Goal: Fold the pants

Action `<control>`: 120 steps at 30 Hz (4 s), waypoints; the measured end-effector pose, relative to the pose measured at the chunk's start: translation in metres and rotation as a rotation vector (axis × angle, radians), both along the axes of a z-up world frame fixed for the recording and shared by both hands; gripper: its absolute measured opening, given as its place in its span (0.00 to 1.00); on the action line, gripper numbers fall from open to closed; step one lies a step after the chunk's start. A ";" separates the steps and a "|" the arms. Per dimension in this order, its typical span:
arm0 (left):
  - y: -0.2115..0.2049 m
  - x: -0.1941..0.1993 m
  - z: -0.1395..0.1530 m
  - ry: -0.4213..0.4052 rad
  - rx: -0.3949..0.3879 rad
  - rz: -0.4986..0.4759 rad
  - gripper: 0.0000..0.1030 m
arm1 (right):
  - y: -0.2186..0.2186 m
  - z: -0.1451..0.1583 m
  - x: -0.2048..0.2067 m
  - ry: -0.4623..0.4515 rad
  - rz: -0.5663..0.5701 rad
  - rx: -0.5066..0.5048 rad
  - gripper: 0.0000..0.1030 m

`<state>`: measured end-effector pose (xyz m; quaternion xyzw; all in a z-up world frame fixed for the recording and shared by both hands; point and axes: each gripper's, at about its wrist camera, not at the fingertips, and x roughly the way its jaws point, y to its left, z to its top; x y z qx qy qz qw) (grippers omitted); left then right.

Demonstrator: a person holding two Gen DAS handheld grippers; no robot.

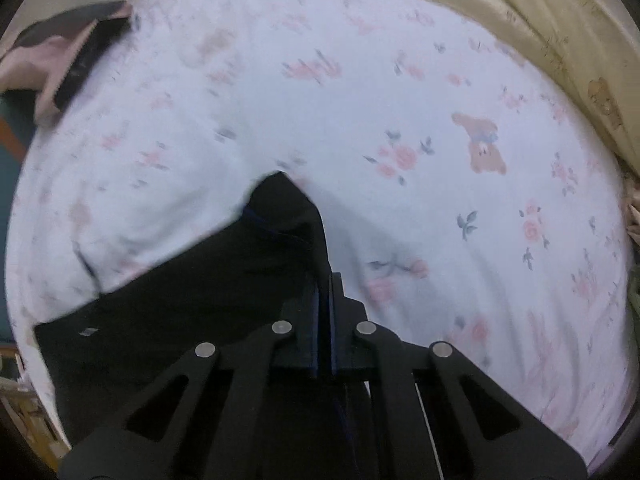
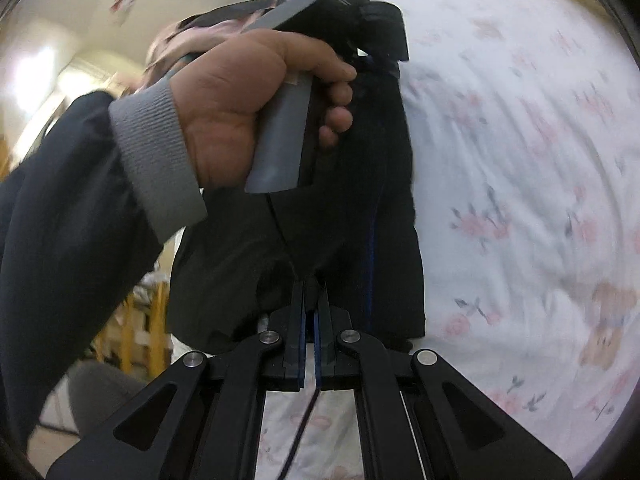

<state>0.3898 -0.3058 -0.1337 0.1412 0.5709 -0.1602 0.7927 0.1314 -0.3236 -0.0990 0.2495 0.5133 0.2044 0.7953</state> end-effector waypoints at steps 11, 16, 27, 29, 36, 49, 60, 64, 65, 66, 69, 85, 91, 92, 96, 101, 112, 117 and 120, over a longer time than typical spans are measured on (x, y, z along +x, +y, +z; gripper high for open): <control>0.148 0.007 0.094 -0.108 -0.059 0.035 0.01 | 0.100 0.057 0.006 -0.222 0.258 -0.012 0.01; 0.231 0.007 0.094 -0.104 -0.036 0.060 0.01 | 0.171 0.059 0.018 -0.201 0.345 -0.018 0.01; 0.345 0.018 0.042 -0.018 0.055 0.152 0.01 | 0.314 0.034 0.046 -0.094 0.538 -0.070 0.01; 0.355 0.015 0.024 -0.007 0.089 0.152 0.02 | 0.327 0.025 0.044 -0.071 0.565 -0.089 0.01; 0.392 0.009 -0.004 0.033 0.008 0.227 0.08 | 0.347 0.001 0.035 -0.003 0.571 -0.154 0.01; 0.512 -0.120 0.058 -0.071 -0.091 0.437 0.67 | 0.373 -0.015 0.024 -0.027 0.562 -0.164 0.02; 0.522 -0.174 0.009 0.132 -0.296 0.514 0.67 | 0.347 -0.015 0.006 0.025 0.520 -0.029 0.67; 0.507 -0.179 -0.001 0.176 -0.287 0.443 0.67 | 0.278 0.018 -0.007 -0.032 0.396 -0.004 0.67; 0.501 -0.180 -0.008 0.201 -0.275 0.419 0.67 | 0.255 0.023 -0.005 -0.041 0.344 -0.005 0.67; 0.497 -0.181 -0.013 0.226 -0.270 0.398 0.67 | 0.226 0.027 -0.001 -0.045 0.271 -0.008 0.67; 0.485 -0.186 -0.031 0.300 -0.254 0.348 0.67 | 0.153 0.023 0.016 -0.017 0.086 -0.022 0.69; 0.430 -0.209 -0.015 0.258 -0.073 0.147 0.12 | 0.148 -0.084 0.028 0.242 0.035 0.238 0.60; 0.440 -0.206 0.007 0.256 -0.158 0.202 0.08 | 0.163 -0.079 0.029 0.185 0.052 0.188 0.11; 0.440 -0.208 0.012 0.240 -0.146 0.193 0.04 | 0.165 -0.073 0.027 0.167 0.054 0.183 0.11; 0.448 -0.222 0.039 0.206 -0.204 0.211 0.01 | 0.158 -0.027 0.022 0.085 0.048 0.214 0.11; 0.446 -0.246 0.078 0.126 -0.257 0.211 0.01 | 0.147 0.024 0.004 0.006 0.071 0.208 0.11; 0.421 -0.354 0.210 -0.082 -0.654 0.228 0.01 | 0.082 0.134 -0.075 -0.097 -0.027 0.331 0.11; 0.401 -0.371 0.279 -0.250 -0.717 0.172 0.01 | 0.052 0.203 -0.103 -0.210 -0.037 0.333 0.11; 0.390 -0.373 0.315 -0.315 -0.757 0.150 0.01 | 0.035 0.235 -0.110 -0.252 -0.048 0.315 0.11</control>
